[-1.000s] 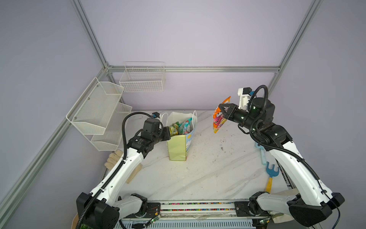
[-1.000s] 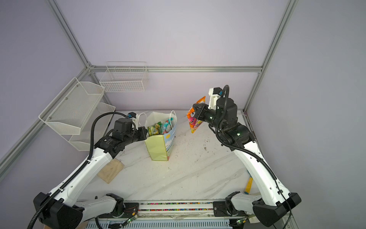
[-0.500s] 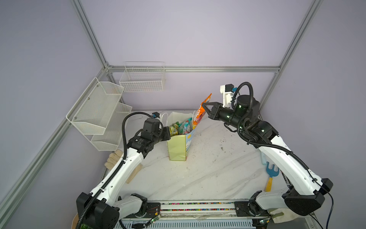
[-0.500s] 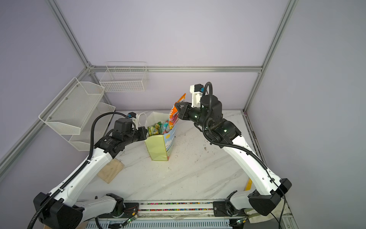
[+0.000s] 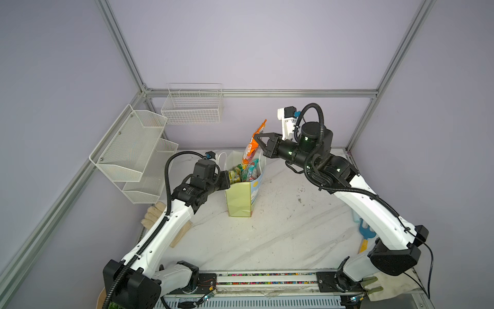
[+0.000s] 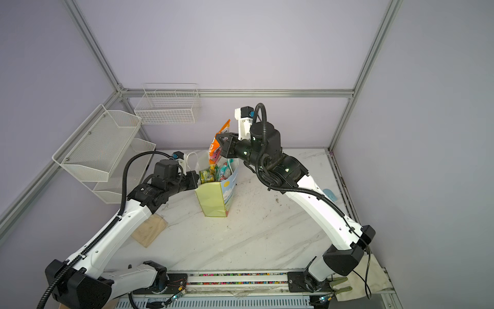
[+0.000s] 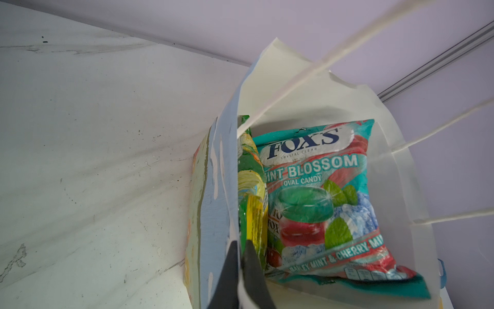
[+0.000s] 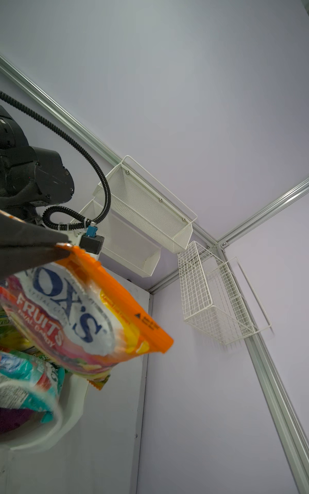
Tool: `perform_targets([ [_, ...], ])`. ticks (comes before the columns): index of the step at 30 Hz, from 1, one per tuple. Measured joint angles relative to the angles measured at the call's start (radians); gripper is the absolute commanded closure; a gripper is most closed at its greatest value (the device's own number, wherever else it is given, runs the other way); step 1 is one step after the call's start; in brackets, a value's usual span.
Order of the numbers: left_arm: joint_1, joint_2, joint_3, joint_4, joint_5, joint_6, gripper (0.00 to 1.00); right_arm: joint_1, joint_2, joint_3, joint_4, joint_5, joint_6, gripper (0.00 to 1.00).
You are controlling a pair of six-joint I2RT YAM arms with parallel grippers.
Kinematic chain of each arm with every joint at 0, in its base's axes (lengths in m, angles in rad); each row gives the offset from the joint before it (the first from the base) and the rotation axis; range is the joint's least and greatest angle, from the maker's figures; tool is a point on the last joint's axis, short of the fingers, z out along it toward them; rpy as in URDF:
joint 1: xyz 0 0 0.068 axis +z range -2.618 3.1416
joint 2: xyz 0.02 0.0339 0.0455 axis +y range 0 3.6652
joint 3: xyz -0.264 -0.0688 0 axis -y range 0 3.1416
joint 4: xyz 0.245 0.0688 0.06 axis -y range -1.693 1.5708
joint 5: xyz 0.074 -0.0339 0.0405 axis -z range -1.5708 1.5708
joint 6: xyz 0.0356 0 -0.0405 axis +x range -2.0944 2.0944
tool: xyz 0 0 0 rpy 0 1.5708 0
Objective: Place the snacks into the paper bag
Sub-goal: Place the snack in the paper bag.
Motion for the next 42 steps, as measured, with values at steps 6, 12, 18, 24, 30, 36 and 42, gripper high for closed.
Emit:
perform_targets([
  [6,0.000,0.000,0.000,0.000,-0.002,0.000,1.00,0.040,0.074,0.084,0.000,0.007,-0.016,1.00],
  [12,0.000,-0.002,0.000,-0.001,-0.003,0.000,1.00,0.047,0.132,0.108,-0.002,0.010,-0.024,1.00],
  [18,0.000,-0.005,0.000,-0.004,-0.005,0.000,1.00,0.047,0.164,0.109,-0.002,0.010,-0.032,1.00],
  [24,0.000,-0.006,0.000,-0.006,-0.006,0.000,1.00,0.047,0.190,0.108,-0.003,0.010,-0.057,1.00],
  [30,0.000,-0.012,0.000,-0.014,-0.007,0.000,1.00,0.047,0.217,0.101,-0.002,0.011,-0.090,1.00],
  [36,0.000,-0.013,0.000,-0.017,-0.010,0.001,1.00,0.047,0.247,0.081,-0.002,0.011,-0.109,1.00],
  [42,0.007,-0.018,0.000,-0.023,-0.013,0.007,1.00,0.040,0.254,0.050,0.000,0.011,-0.118,1.00],
])
